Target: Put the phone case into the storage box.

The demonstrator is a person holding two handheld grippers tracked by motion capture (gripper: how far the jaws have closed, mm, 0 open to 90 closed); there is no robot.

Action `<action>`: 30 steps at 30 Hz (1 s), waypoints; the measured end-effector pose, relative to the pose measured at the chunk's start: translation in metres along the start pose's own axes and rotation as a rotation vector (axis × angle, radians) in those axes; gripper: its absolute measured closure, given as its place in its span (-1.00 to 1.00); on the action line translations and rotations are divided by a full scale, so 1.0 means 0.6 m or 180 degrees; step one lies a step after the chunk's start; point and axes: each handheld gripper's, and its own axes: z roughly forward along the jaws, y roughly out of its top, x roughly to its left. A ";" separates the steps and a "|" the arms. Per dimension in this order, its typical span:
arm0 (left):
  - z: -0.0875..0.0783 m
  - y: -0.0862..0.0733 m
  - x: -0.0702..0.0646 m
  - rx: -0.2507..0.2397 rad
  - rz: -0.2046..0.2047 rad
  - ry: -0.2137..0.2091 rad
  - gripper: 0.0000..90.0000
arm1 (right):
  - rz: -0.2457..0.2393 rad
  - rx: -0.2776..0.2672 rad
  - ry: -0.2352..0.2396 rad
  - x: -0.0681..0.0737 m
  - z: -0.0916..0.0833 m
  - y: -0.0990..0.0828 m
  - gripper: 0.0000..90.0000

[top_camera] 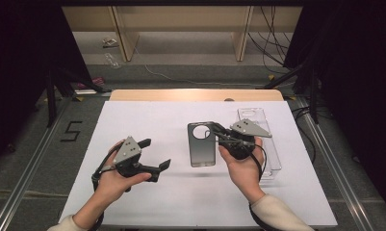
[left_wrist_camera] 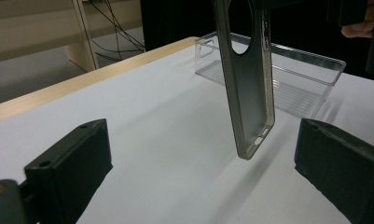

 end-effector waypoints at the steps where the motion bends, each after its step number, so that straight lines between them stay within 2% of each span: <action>1: -0.002 -0.001 0.001 0.0001 0.0002 0.0014 -0.94 | 0.0000 -0.0003 -0.0009 -0.001 -0.001 0.001 0.90; 15: -0.023 -0.018 0.016 -0.0029 -0.0028 0.0107 -0.95 | 0.0074 -0.0073 -0.0085 -0.019 -0.011 0.013 0.90; 30: -0.033 -0.034 0.017 -0.0005 -0.0035 0.0145 -0.95 | 0.0148 -0.0139 -0.0149 -0.039 -0.020 0.023 0.90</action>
